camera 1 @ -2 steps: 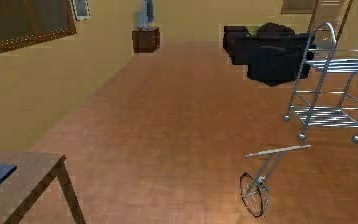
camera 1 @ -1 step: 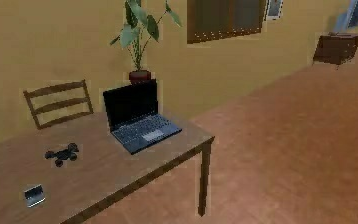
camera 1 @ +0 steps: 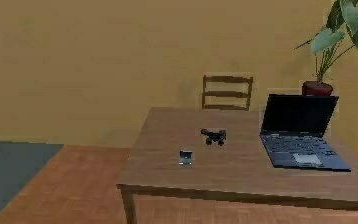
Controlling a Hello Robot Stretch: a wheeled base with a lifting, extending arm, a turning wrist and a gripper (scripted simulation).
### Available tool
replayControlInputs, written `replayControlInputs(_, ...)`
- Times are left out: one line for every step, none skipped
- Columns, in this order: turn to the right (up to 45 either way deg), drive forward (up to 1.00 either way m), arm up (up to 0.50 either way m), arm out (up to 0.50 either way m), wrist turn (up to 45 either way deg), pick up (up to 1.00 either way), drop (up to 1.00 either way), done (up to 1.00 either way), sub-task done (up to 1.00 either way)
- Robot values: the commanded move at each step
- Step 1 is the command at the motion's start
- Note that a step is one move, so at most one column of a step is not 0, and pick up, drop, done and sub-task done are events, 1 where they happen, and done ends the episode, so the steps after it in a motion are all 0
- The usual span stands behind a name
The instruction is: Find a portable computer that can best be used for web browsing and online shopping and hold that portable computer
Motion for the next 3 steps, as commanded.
replayControlInputs(-45.0, 0.0, 0.0, 0.0, 0.0, 0.0, 0.0, 0.0, 0.0)
replayControlInputs(45.0, 0.0, 0.0, 0.0, 0.0, 0.0, 0.0, 0.0, 0.0)
replayControlInputs(30.0, 0.0, 0.0, 0.0, 0.0, 0.0, 0.0, 0.0, 0.0)
